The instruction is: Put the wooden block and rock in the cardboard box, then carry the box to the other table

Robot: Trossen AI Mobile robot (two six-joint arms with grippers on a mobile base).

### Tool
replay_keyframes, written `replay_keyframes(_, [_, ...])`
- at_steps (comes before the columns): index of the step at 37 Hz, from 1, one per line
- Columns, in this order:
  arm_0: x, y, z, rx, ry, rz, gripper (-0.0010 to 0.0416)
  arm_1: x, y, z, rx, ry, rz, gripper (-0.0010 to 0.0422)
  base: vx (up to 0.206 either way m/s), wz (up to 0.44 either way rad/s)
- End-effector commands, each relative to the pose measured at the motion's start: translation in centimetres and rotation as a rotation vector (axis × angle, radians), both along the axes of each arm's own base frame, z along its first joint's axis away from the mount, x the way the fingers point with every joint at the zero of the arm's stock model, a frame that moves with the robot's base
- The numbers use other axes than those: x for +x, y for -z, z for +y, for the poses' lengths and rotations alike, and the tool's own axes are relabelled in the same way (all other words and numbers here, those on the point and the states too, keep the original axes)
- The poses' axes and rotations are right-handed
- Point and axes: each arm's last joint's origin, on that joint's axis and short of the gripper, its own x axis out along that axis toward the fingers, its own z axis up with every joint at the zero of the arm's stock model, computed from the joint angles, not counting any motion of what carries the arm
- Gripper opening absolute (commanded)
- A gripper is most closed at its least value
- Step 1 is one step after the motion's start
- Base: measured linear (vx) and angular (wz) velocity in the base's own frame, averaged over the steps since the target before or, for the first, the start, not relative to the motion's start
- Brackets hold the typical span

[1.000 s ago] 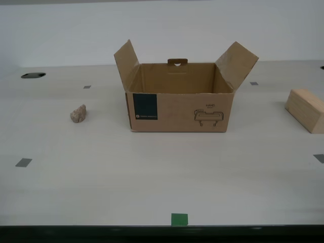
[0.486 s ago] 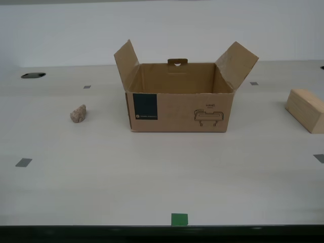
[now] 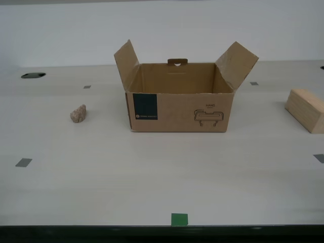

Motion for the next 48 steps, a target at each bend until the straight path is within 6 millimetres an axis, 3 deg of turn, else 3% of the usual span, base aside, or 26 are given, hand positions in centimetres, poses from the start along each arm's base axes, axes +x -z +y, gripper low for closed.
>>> replay_keyframes(1, [-0.04,-0.02,-0.03,-0.004,0.006,0.001,0.0,-0.01,-0.01,0.0,0.001,0.004,0.0,0.0,0.0,0.0])
replay_keyframes(8, [-0.08,0.0,-0.03,-0.008,-0.001,0.006,0.0001,-0.01,-0.01,0.0,0.002,0.003,0.001,0.0025,0.0,0.0])
replay_keyframes(25, [-0.14,0.02,-0.08,-0.025,0.006,0.013,0.0001,0.0,0.01,0.09,0.013,-0.033,0.006,0.0228,0.0,0.0])
replay_keyframes(34, [-0.09,0.0,-0.08,-0.025,0.007,0.008,0.0001,0.0,0.01,0.09,0.013,-0.033,0.006,0.0314,0.0,0.0])
replay_keyframes(48, [-0.06,-0.01,-0.08,-0.026,0.005,0.004,0.0,0.01,0.0,0.08,0.011,-0.035,0.005,0.0381,0.0,0.0])
